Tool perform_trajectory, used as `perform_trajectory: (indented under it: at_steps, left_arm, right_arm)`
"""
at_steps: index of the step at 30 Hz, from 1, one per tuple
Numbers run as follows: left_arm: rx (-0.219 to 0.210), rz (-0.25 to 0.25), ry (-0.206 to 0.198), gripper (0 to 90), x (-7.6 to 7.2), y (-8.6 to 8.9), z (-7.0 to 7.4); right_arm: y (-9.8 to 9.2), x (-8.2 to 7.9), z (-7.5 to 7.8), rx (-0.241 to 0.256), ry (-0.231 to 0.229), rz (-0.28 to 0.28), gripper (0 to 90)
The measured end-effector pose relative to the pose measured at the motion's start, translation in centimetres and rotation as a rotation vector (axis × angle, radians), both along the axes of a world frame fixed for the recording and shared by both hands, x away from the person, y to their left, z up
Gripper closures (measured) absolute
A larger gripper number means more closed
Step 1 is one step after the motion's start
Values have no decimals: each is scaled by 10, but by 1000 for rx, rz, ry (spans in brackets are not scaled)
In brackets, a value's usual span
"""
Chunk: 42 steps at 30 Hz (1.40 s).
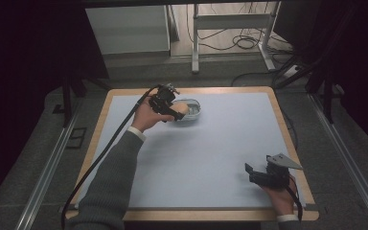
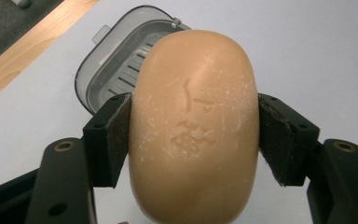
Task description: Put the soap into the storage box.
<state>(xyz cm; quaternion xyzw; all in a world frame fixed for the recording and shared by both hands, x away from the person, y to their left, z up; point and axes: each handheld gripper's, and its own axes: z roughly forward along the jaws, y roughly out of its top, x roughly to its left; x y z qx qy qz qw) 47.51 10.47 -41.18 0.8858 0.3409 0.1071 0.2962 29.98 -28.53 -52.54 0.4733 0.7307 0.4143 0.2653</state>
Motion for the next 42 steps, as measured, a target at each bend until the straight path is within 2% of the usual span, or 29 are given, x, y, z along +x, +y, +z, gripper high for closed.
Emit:
perform_trajectory:
  at_steps: [3,4,11,18,20,24,31,33,38,42]
  left_arm:
    - [0,3,2,323,5,0,-3]
    - [21,-2,2,323,7,-1,-3]
    - [13,-21,15,323,23,-10,-9]
    - [6,-19,29,323,39,-13,-12]
    - [30,-23,28,323,41,-15,-14]
    - [24,-25,26,323,43,-17,-16]
    - [47,-29,30,323,48,-22,-18]
    - [37,-34,31,323,51,-23,-18]
    - [48,-33,34,323,59,-24,-17]
    - [51,-32,36,323,66,-26,-22]
  right_arm:
    - [0,0,0,1,3,-1,93]
    - [0,0,0,2,4,-1,93]
    - [-1,0,0,7,7,0,93]
    - [-1,0,0,12,4,-1,93]
    - [-2,0,0,13,7,0,93]
    - [-2,1,0,11,9,2,93]
    - [-2,1,0,12,9,4,93]
    - [-1,1,0,14,14,3,93]
    - [-1,1,0,12,14,2,93]
    - [-2,1,0,15,15,3,93]
